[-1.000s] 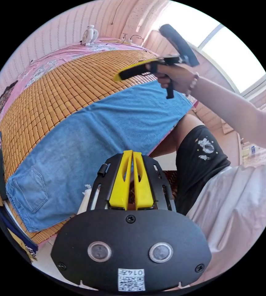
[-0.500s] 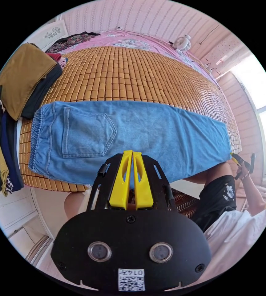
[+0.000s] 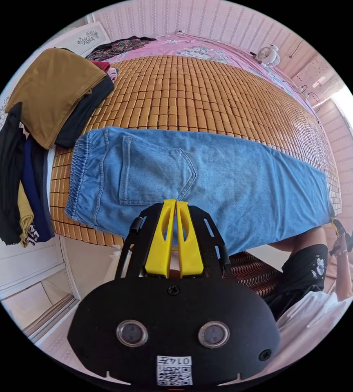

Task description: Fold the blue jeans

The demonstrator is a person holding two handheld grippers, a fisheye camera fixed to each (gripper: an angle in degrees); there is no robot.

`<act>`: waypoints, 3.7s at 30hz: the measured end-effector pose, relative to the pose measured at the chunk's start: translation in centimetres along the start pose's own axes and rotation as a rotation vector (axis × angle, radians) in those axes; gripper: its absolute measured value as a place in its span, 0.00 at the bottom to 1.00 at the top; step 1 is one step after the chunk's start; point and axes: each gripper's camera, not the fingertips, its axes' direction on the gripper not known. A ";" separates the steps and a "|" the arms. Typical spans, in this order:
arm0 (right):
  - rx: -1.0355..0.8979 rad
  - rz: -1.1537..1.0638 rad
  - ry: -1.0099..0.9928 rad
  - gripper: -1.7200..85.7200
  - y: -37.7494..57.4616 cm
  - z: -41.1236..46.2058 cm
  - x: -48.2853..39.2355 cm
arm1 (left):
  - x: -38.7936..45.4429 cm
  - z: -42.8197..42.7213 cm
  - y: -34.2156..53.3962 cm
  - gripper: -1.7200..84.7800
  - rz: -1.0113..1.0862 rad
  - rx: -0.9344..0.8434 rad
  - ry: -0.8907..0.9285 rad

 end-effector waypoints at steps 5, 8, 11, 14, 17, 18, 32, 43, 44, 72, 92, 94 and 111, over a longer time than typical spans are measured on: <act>0.146 0.012 -0.237 0.04 -1.1 -3.9 1.3 | -3.4 2.8 -0.6 0.01 -0.106 -0.084 -0.014; 0.248 0.013 -0.375 0.04 -2.1 -6.0 1.6 | -2.0 3.2 -0.4 0.01 -0.057 -0.067 -0.076; 0.361 -0.012 -0.430 0.03 -3.0 -8.7 1.2 | 0.5 3.1 -0.4 0.01 0.095 -0.060 0.031; 0.480 -0.036 -0.482 0.03 -3.9 -12.4 0.9 | 4.3 4.0 -0.1 0.01 0.193 -0.083 0.174; 0.537 -0.170 -0.445 0.03 -4.9 -16.7 -2.7 | 9.1 4.1 0.1 0.01 0.326 -0.062 0.202; 0.552 -0.250 -0.447 0.03 -5.1 -18.2 -5.0 | 9.9 4.0 0.2 0.01 0.349 -0.052 0.224; -0.280 -1.119 -0.790 0.05 9.9 0.5 -47.3 | 4.2 -2.7 6.0 0.01 0.223 0.143 0.334; -0.626 -1.108 -0.425 0.10 19.4 18.7 -55.5 | -1.7 -2.6 9.5 0.05 0.040 0.152 0.360; -0.612 -1.113 -0.413 0.10 19.2 18.9 -56.2 | -0.7 -2.2 9.0 0.07 0.064 0.144 0.345; -0.485 -1.124 0.002 0.08 21.6 29.9 -76.1 | 10.6 -3.5 9.8 0.02 0.341 0.192 0.104; -0.455 -1.005 -0.503 0.04 17.7 19.6 -79.2 | 2.2 -11.7 14.1 0.05 0.176 0.332 0.271; -0.501 -1.027 -0.374 0.05 20.0 24.5 -80.5 | -1.1 -8.5 13.9 0.07 0.062 0.220 0.221; -0.453 -1.070 0.052 0.03 14.5 25.4 -67.0 | 15.9 -2.7 10.3 0.01 0.513 0.151 0.428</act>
